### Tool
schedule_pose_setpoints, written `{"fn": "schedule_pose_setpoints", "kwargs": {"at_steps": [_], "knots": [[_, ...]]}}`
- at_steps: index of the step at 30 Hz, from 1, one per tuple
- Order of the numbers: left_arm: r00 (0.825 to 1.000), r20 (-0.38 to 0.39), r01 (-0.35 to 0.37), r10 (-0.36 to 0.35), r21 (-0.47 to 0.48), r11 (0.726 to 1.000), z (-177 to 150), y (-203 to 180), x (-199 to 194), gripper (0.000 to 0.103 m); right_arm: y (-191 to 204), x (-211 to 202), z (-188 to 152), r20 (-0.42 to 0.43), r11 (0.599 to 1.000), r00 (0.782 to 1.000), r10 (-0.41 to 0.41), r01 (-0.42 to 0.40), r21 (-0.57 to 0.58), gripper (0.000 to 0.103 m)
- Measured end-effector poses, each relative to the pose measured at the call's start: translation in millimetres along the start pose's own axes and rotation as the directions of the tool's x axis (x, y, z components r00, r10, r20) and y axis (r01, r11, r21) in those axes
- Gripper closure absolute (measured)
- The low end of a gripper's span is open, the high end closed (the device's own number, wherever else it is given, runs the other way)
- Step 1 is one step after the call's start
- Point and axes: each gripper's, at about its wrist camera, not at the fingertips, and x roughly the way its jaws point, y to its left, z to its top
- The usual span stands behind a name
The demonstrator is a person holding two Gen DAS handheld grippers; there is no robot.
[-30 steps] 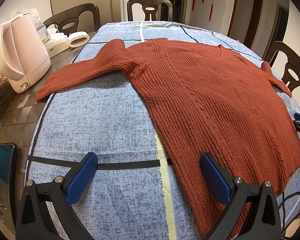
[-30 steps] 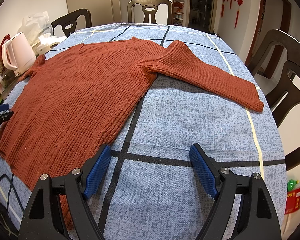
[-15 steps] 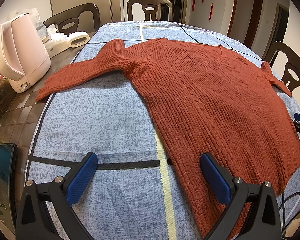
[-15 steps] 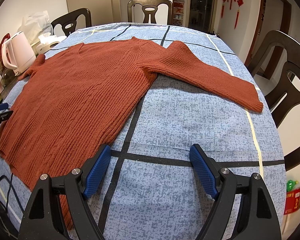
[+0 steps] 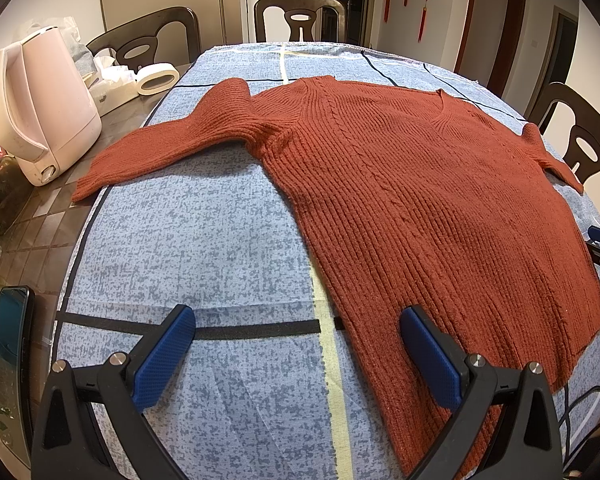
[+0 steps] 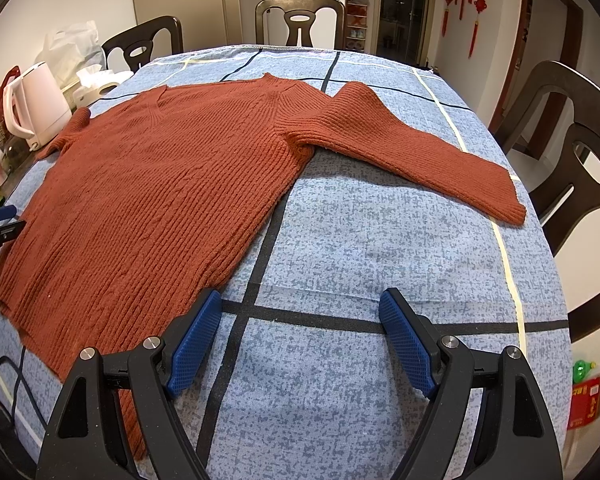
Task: Fold small clothes
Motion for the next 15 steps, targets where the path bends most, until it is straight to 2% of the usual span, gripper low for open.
{"fn": "schedule_pose_setpoints", "kwargs": {"at_steps": [7,12,15], "knots": [[1.0,0.0,0.0,0.0,0.0,1.0,0,0,0,0.0,0,0,0,0.001,1.0,1.0,-0.001,0.001,0.0,0.022],[1.0,-0.009,0.0,0.0,0.006,1.0,-1,0,-3,0.002,2,-3,4,-0.023,0.999,0.999,-0.027,0.028,0.04,0.022],[1.0,0.004,0.02,-0.02,-0.001,1.0,5,5,-7,0.005,8,-15,10,0.008,0.999,1.0,-0.017,0.016,0.051,0.022]]}}
